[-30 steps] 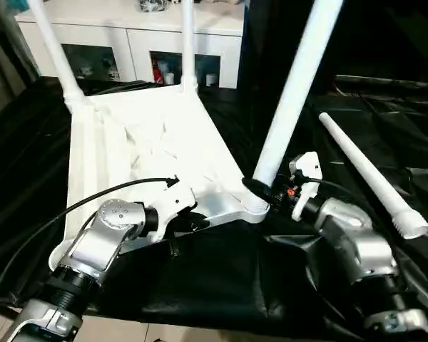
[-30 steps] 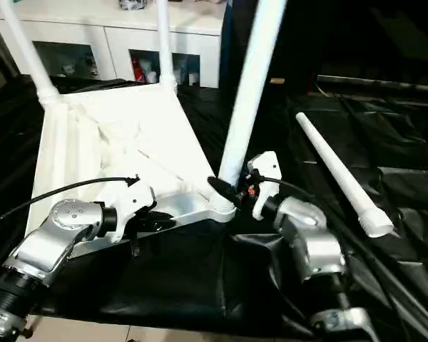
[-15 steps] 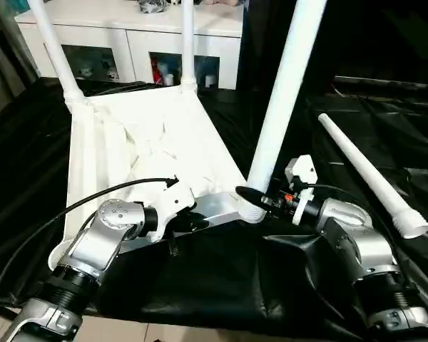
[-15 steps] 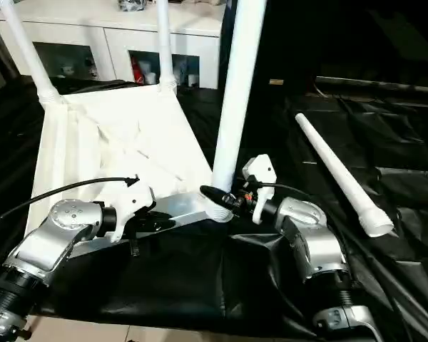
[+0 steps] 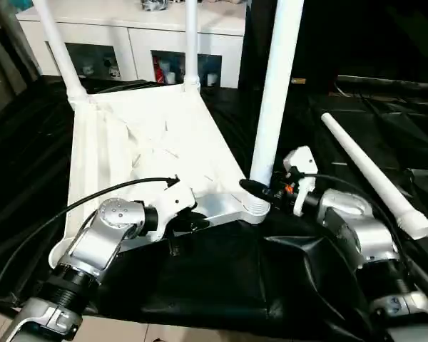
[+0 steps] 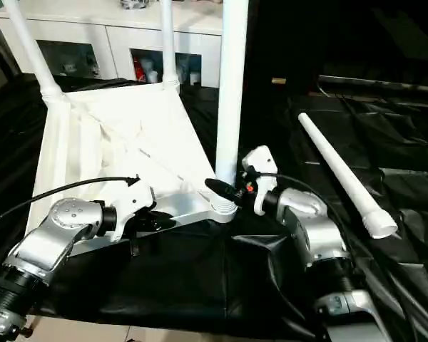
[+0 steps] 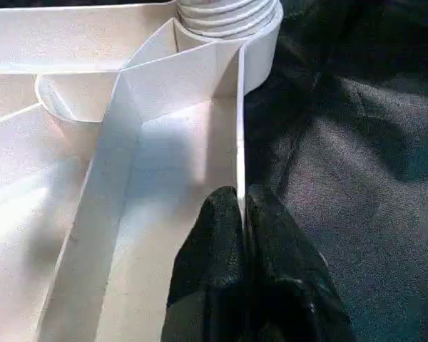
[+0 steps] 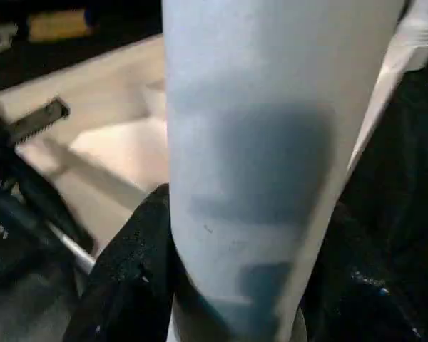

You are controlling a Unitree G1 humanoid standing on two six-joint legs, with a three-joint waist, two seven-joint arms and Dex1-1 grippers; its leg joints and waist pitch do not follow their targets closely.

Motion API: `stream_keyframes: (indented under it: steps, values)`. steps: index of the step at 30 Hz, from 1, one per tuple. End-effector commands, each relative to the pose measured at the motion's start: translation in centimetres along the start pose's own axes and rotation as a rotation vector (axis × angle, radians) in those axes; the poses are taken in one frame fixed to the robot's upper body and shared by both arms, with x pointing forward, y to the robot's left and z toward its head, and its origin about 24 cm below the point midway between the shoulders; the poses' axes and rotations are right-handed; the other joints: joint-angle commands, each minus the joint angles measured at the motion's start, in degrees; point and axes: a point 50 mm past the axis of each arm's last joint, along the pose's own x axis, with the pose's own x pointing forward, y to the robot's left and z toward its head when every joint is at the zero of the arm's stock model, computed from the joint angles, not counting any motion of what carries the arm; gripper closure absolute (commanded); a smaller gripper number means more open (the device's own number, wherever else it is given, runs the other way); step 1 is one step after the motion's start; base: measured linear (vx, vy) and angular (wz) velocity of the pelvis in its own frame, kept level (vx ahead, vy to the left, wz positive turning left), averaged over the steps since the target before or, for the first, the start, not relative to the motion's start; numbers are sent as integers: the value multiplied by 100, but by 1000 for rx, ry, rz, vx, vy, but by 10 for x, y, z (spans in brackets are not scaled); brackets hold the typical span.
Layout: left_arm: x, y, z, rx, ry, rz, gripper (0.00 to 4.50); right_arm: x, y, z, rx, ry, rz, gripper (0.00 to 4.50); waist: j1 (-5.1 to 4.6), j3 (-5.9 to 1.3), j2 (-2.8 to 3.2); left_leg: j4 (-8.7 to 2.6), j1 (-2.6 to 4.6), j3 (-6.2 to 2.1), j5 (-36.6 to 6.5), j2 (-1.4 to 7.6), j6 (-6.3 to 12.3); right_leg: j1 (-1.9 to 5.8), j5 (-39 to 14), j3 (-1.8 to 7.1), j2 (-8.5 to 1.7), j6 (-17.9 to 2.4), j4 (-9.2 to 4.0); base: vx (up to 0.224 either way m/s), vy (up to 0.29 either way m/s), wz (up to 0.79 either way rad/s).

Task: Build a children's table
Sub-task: Insert table leg to table base

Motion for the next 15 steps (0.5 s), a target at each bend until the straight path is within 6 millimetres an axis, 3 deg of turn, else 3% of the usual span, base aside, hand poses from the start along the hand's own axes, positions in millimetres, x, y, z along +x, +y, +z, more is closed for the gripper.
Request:
stream_keyframes:
  steps: [1,6,15]
  values:
    - [-3,6,16,58,-56,16,450,-2,5,-26,57,140,27,260,-4,-283,-42,-546,36,-159,-936,477,206,198,-963,329,-499,-1483,-515,0,0,0]
    - [-3,5,15,57,-55,14,450,-1,2,-30,98,142,12,260,0,-280,-45,-550,36,-159,-929,478,190,198,-941,330,-505,-1492,-513,0,0,0]
    - [-4,6,15,56,-55,23,450,-13,-10,-41,284,-20,-180,260,2,-281,-16,-565,44,-160,-1020,485,133,186,-991,335,-511,-1505,-521,0,0,0]
